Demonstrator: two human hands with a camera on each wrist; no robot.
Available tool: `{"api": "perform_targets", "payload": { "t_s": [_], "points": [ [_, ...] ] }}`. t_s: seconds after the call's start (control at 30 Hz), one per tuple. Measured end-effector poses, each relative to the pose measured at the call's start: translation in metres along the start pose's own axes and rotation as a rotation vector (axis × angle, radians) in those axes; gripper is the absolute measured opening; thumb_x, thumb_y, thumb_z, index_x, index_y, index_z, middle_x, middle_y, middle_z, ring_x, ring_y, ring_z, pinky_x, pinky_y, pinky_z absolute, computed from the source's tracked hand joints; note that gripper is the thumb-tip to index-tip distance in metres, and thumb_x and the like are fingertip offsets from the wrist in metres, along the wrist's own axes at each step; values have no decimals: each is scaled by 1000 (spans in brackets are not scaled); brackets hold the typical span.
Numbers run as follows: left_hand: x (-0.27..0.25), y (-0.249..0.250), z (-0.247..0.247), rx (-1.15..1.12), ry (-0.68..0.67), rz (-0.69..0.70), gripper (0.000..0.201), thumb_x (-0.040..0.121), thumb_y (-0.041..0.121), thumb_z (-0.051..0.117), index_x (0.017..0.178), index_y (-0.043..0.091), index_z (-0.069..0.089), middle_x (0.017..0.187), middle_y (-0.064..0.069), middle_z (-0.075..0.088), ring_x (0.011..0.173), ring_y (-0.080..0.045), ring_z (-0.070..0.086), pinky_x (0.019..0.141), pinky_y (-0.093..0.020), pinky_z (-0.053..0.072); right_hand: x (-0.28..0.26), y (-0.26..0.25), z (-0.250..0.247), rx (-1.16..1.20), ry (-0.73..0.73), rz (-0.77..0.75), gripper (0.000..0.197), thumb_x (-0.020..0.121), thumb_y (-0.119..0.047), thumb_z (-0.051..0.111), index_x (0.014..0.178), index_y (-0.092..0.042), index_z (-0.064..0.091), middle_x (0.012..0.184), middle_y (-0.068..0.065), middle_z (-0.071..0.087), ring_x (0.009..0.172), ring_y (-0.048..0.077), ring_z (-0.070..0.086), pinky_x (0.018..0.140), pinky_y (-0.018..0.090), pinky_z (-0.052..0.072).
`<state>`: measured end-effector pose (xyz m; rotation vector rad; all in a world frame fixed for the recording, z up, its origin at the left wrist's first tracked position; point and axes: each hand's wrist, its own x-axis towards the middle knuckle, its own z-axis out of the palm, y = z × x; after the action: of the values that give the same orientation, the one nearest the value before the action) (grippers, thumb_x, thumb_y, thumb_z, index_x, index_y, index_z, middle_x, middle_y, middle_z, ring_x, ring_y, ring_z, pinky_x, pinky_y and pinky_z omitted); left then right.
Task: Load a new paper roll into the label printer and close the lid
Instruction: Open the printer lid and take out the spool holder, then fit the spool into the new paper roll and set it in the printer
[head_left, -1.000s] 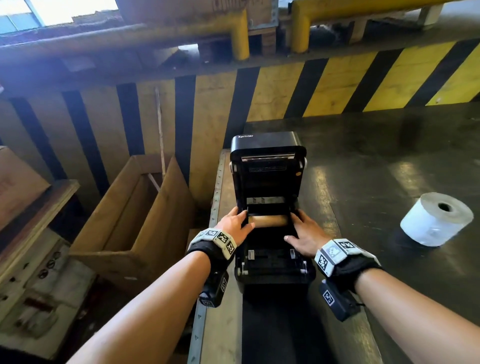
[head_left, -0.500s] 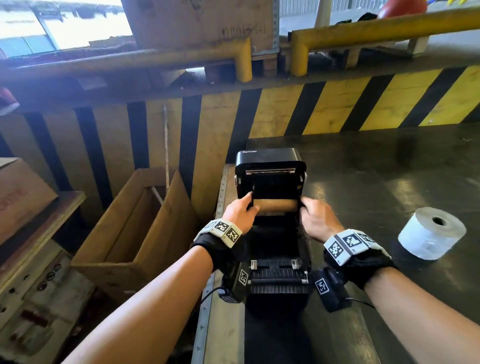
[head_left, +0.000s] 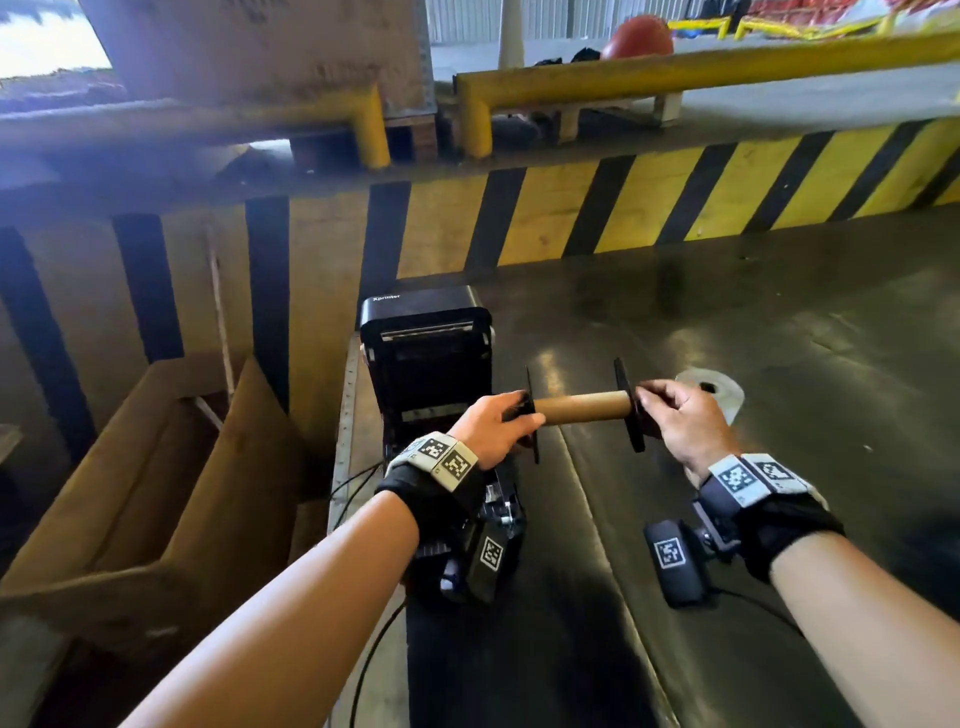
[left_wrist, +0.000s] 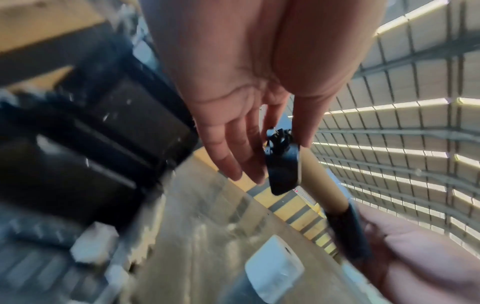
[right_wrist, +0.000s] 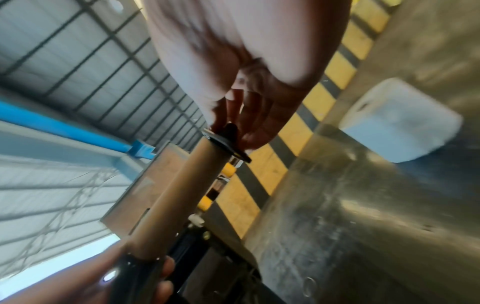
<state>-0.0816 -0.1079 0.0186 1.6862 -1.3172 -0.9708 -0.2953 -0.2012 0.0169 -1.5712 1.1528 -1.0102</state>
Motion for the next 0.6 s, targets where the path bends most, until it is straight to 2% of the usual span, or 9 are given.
{"api": "perform_targets", "payload": {
  "t_s": [0.07, 0.13, 0.2, 0.23, 0.3, 0.37, 0.47, 0.53, 0.6],
  "points": [
    [9, -3, 23, -85, -21, -31, 28, 82, 32, 63, 104, 17, 63, 80, -6, 57, 77, -30, 59, 56, -34, 48, 4, 24, -14, 56, 6, 53, 11, 90, -10, 53, 95, -10, 63, 68, 1, 56, 59, 7, 53, 44, 4, 42],
    [16, -7, 43, -134, -23, -80, 36, 83, 28, 65, 114, 10, 61, 79, -2, 58, 79, -30, 61, 50, -22, 43, 8, 46, -26, 61, -5, 109, 12, 90, -11, 53, 94, -10, 64, 64, 1, 54, 49, 1, 54, 43, 6, 41],
    [23, -11, 59, -177, 3, -123, 39, 86, 21, 64, 120, 3, 57, 79, -1, 60, 76, -27, 61, 51, -22, 46, 17, 69, -38, 75, -13, 170, 14, 89, -15, 55, 92, -10, 68, 66, 5, 58, 53, 4, 58, 53, 16, 48],
    [25, -13, 66, -197, 19, -153, 41, 87, 18, 63, 123, 1, 56, 79, -2, 61, 72, -24, 60, 53, -24, 48, 22, 82, -45, 72, 0, 191, 14, 87, -20, 57, 88, -16, 71, 69, 6, 62, 62, 12, 60, 61, 26, 51],
    [29, -17, 76, -198, 37, -200, 45, 84, 22, 66, 124, 4, 58, 82, -3, 65, 72, -21, 61, 64, -36, 55, 35, 105, -61, 21, 34, 217, 14, 79, -34, 60, 75, -31, 73, 67, -6, 67, 75, 22, 58, 73, 42, 48],
    [30, -21, 86, 26, 24, -223, 44, 81, 30, 69, 120, 10, 62, 81, -3, 65, 72, -19, 61, 79, -40, 56, 47, 125, -75, -52, 20, 207, 16, 80, -31, 60, 69, -32, 71, 59, -13, 64, 75, 21, 54, 72, 43, 44],
    [30, -29, 108, 486, -20, -251, 39, 84, 32, 65, 117, 11, 63, 87, -9, 65, 85, -26, 64, 77, -29, 46, 57, 134, -84, -145, -77, 174, 14, 87, -16, 58, 88, -13, 71, 72, 1, 61, 79, 22, 53, 74, 37, 42],
    [32, -42, 125, 612, -70, -313, 35, 84, 31, 62, 111, 8, 63, 101, -15, 68, 97, -31, 64, 78, -29, 46, 63, 141, -85, -210, -135, 175, 19, 87, -14, 58, 95, -2, 70, 78, 7, 62, 79, 22, 54, 73, 35, 44],
    [30, -54, 140, 663, -92, -420, 35, 84, 31, 62, 110, 8, 62, 109, -15, 68, 100, -32, 65, 85, -35, 53, 65, 149, -85, -282, -212, 177, 20, 87, -15, 58, 96, 0, 70, 82, 9, 63, 79, 22, 55, 70, 32, 44]
  ]
}}
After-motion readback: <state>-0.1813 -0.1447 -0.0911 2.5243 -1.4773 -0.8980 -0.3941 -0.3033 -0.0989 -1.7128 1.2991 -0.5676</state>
